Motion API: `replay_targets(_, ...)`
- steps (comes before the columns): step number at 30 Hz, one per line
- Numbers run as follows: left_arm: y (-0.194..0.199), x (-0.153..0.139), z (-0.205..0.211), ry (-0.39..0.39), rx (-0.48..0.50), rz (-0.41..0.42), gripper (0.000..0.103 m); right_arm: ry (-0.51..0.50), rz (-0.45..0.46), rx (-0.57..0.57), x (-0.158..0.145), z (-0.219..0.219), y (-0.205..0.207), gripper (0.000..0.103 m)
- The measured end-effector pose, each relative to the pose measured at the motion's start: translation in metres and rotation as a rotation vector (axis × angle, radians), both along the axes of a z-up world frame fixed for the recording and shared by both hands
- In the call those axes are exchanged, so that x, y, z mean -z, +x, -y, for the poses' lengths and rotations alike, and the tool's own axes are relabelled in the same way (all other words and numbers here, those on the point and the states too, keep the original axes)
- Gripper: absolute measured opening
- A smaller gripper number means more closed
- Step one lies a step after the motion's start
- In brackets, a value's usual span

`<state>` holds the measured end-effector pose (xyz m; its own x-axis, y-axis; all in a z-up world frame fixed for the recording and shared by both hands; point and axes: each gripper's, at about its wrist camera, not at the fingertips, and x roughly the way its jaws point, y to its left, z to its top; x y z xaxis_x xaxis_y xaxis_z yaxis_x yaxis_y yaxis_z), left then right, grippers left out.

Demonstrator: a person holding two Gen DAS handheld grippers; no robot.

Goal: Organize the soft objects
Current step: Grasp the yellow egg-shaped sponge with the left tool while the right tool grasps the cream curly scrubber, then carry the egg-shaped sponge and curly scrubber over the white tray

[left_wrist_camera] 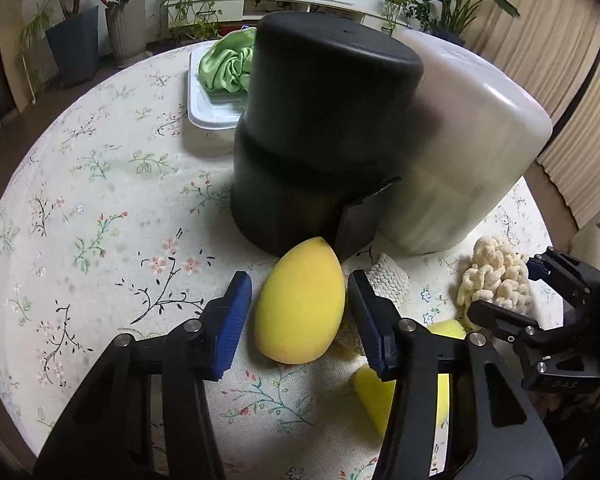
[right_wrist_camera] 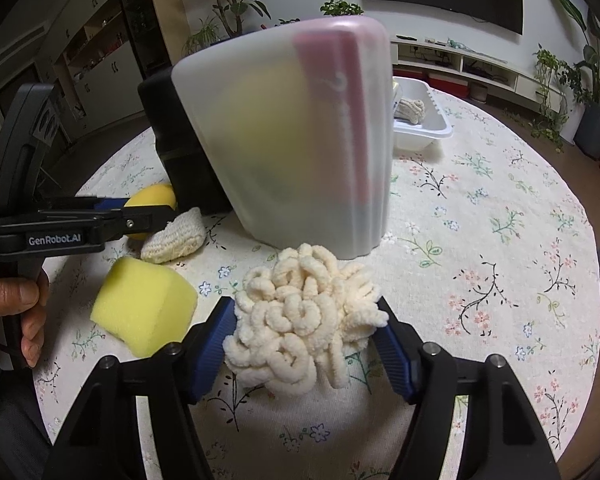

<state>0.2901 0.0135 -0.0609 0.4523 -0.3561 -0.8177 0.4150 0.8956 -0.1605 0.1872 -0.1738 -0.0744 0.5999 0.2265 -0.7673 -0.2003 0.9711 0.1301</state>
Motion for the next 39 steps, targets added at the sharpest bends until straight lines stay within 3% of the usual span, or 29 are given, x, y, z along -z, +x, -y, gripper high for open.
replay_targets(7, -0.007, -0.002, 0.002, 0.027, -0.009, 0.019, 0.048, 0.003, 0.006, 0.0, -0.001, -0.002, 0.001, 0.068)
replay_targets(9, -0.009, -0.001, 0.002, 0.022, -0.014, 0.018, 0.039, 0.002, 0.01, -0.004, -0.002, -0.002, 0.002, 0.057)
replay_targets(14, -0.017, -0.004, 0.001, 0.028, -0.014, 0.034, 0.037, 0.022, 0.004, -0.019, -0.003, 0.0, 0.0, 0.033)
replay_targets(16, -0.023, -0.006, -0.001, 0.024, -0.01, 0.045, 0.036, 0.028, 0.001, -0.025, -0.003, 0.001, -0.003, 0.029)
replay_targets(30, -0.063, -0.034, -0.036, -0.081, -0.101, 0.066, 0.036, 0.041, 0.037, 0.057, -0.045, 0.055, -0.041, 0.027)
replay_targets(39, -0.015, -0.095, -0.082, -0.043, -0.175, 0.148, 0.036, -0.039, 0.092, 0.222, -0.091, 0.158, -0.021, 0.027)
